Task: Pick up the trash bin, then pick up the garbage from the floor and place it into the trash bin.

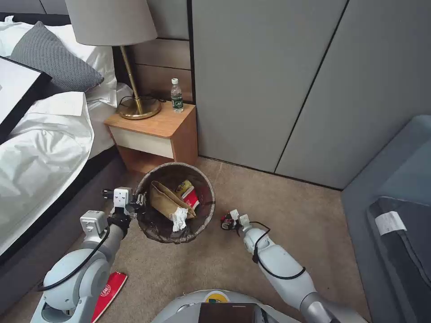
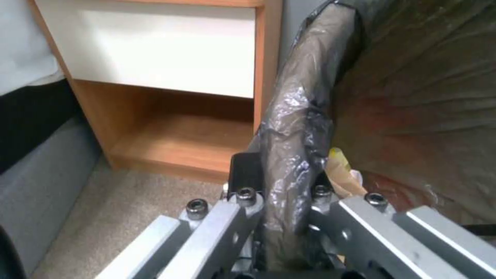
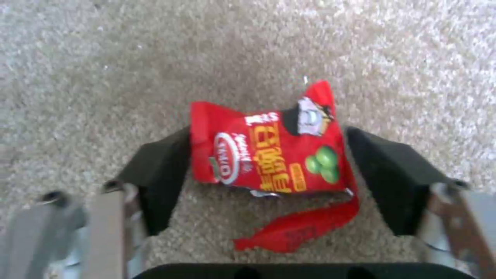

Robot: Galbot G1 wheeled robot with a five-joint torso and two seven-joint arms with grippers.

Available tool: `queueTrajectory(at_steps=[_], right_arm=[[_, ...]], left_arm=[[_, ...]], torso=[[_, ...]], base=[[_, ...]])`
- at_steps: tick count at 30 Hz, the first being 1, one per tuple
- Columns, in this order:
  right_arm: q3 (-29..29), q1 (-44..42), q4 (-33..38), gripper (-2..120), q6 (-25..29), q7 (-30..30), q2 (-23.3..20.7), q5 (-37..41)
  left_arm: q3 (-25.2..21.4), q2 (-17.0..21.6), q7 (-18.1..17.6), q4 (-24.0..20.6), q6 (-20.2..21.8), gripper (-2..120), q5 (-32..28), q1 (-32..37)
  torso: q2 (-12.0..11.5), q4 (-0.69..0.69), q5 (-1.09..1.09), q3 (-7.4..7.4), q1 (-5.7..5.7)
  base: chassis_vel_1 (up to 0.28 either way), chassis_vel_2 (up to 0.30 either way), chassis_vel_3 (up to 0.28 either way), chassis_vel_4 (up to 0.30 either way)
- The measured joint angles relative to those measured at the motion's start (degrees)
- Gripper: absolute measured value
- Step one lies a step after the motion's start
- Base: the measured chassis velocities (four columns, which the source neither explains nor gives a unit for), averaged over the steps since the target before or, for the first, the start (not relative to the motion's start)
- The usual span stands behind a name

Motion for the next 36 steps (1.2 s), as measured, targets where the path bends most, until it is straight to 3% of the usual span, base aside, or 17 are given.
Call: queueTrajectory(at_steps=[3, 15, 18, 28, 36], right_arm=[[-0.1, -0.4, 0.7, 54, 0.0, 0.0, -0.1, 0.0], [-0.2, -1.4, 2.4, 16, -0.4, 0.1, -1.0, 0.0], [-0.2, -1.9, 3.9, 0, -0.6, 0.4, -1.6, 0.0], [0.2, -3.1, 9.6, 0, -0.5, 0.6, -4.9, -0.5], [0.7, -3.5, 12.3, 0, -0.2, 1.2, -5.2, -0.6]], left_arm=[[0.0, 0.1, 0.0, 0.2, 0.0, 2, 0.0, -0.2], [0.2, 0.2, 0.0, 0.5, -0.1, 2, -0.1, -0.6], [0.2, 0.2, 0.1, 0.7, -0.1, 2, -0.1, -0.7], [0.4, 0.2, 0.2, 0.9, -0.1, 2, -0.2, -1.1], [0.5, 0.5, 0.2, 1.0, -0.1, 2, -0.3, -1.3]], torso=[[0.0, 0.02, 0.01, 0.0, 0.0], [0.0, 0.02, 0.01, 0.0, 0.0], [0.0, 0.0, 0.01, 0.01, 0.0], [0.0, 0.0, 0.0, 0.01, 0.0], [0.0, 0.01, 0.01, 0.01, 0.0]], base=[[0.0, 0.0, 0.0, 0.0], [0.0, 0.0, 0.0, 0.0], [0.0, 0.0, 0.0, 0.0], [0.0, 0.0, 0.0, 0.0], [0.0, 0.0, 0.0, 0.0]])
